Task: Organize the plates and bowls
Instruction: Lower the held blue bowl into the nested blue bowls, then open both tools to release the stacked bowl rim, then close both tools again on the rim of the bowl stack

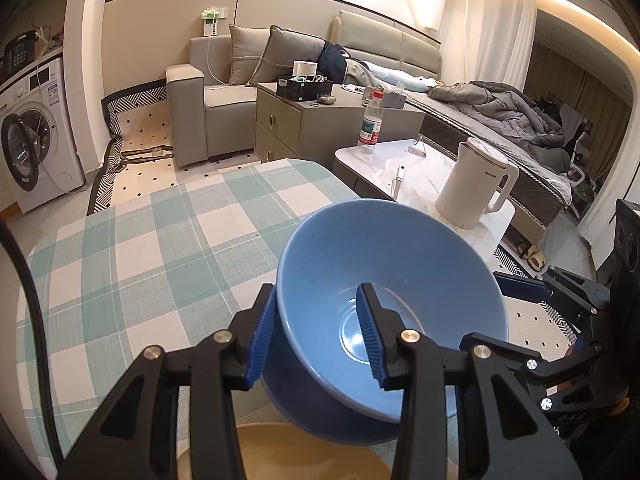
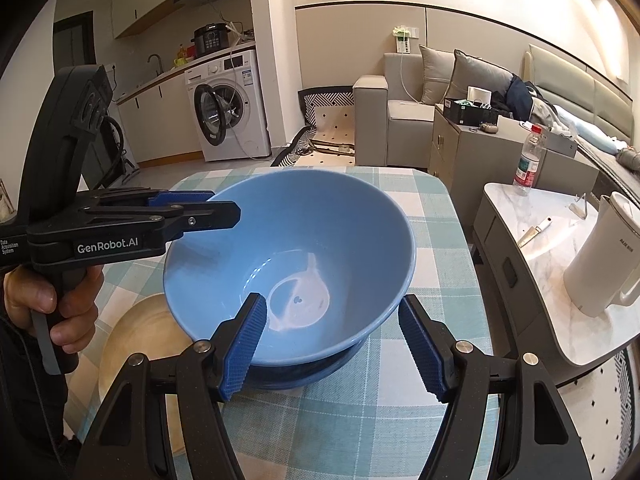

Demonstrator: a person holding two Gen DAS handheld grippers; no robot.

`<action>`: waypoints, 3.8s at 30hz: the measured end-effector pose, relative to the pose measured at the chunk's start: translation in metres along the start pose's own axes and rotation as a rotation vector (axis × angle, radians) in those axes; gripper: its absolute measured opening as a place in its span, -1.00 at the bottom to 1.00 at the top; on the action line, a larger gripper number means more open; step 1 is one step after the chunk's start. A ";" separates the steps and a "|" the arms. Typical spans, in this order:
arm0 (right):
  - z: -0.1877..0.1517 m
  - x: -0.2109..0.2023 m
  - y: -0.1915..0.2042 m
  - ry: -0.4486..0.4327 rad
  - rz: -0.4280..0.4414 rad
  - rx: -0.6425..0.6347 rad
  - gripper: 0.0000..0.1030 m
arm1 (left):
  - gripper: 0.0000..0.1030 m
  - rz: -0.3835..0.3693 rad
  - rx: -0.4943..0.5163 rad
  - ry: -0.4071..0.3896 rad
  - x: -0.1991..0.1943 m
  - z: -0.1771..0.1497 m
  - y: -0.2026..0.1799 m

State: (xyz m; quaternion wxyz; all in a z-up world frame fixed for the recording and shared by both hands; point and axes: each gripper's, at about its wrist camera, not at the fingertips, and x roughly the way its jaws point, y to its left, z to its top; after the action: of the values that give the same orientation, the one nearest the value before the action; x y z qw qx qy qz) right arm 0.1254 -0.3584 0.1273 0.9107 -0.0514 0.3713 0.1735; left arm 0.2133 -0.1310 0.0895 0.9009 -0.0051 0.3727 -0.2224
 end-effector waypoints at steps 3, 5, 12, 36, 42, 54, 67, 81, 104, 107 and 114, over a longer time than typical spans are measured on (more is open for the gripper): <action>-0.001 0.003 0.002 0.007 0.002 -0.005 0.38 | -0.24 0.006 -0.003 0.005 0.001 -0.004 0.002; -0.002 0.006 0.004 0.015 0.001 -0.007 0.38 | -0.24 0.008 -0.005 0.008 0.002 -0.005 0.004; -0.003 0.011 0.008 0.024 -0.005 -0.021 0.38 | -0.24 0.028 0.003 0.021 0.008 -0.010 0.005; -0.015 0.029 0.010 0.066 0.002 -0.051 0.38 | -0.24 0.061 -0.002 0.063 0.021 -0.022 0.011; -0.016 0.028 0.027 0.056 0.024 -0.122 0.38 | -0.23 0.046 0.020 0.057 0.021 -0.022 0.006; -0.017 0.031 0.018 0.079 0.004 -0.071 0.38 | -0.18 0.059 -0.014 0.115 0.032 -0.030 0.019; -0.017 0.036 0.003 0.090 0.024 0.025 0.66 | 0.18 0.014 -0.110 0.145 0.032 -0.030 0.035; -0.022 0.051 -0.019 0.123 0.020 0.117 0.97 | 0.64 0.030 -0.123 0.165 0.040 -0.031 0.036; -0.032 0.062 -0.033 0.148 0.012 0.159 0.98 | 0.94 0.081 -0.104 0.207 0.050 -0.034 0.039; -0.032 0.063 -0.036 0.148 0.011 0.170 0.98 | 0.94 0.083 -0.111 0.213 0.050 -0.035 0.044; -0.035 0.067 -0.041 0.163 0.049 0.223 0.98 | 0.93 0.098 -0.108 0.227 0.056 -0.035 0.048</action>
State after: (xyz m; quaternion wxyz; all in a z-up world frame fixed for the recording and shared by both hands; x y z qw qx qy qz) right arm 0.1612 -0.3862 0.0541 0.8732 0.0452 0.4620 0.1487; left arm 0.2430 -0.1051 0.0186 0.8610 -0.0103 0.4836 -0.1568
